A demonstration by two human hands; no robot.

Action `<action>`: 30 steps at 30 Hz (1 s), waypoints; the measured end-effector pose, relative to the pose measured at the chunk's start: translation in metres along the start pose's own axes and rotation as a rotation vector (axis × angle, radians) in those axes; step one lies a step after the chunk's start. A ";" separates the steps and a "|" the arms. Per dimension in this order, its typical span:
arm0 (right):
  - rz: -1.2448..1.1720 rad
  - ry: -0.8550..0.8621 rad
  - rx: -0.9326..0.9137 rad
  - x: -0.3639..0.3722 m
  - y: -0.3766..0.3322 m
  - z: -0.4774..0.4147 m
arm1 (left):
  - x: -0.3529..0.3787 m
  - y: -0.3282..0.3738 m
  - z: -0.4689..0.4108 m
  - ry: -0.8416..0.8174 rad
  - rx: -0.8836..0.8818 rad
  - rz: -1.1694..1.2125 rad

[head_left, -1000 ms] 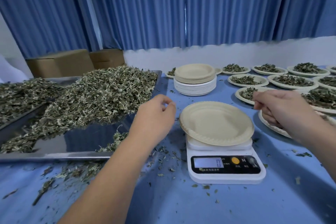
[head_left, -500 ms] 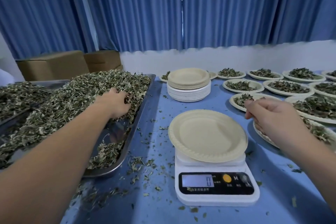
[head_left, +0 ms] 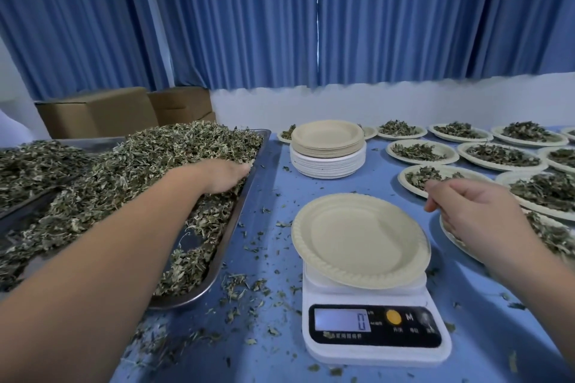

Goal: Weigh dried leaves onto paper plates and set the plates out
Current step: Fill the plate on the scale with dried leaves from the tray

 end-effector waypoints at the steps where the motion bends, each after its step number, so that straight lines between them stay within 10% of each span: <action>1: 0.001 -0.002 0.000 0.000 -0.001 0.001 | 0.008 0.000 0.003 -0.093 -0.002 0.081; 10: 0.023 0.013 -0.014 -0.001 -0.012 0.005 | 0.001 -0.008 0.049 -0.268 0.011 0.312; 15: 0.017 0.013 -0.025 0.000 -0.015 0.008 | 0.015 -0.001 0.089 -0.064 0.150 0.053; 25: 0.000 0.027 -0.020 -0.001 -0.018 0.013 | 0.035 -0.021 0.162 0.149 0.073 0.254; 30: 0.003 0.035 -0.027 -0.001 -0.020 0.015 | 0.051 -0.013 0.174 -0.077 0.051 0.059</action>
Point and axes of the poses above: each hand's wrist, its own z-axis away from the middle knuckle, its own x-axis out of the palm, y = z × x, the point moved 3 cm from there along -z, towards the middle knuckle, and after that the axes turned 9 degrees about -z, right-handed, at the moved point
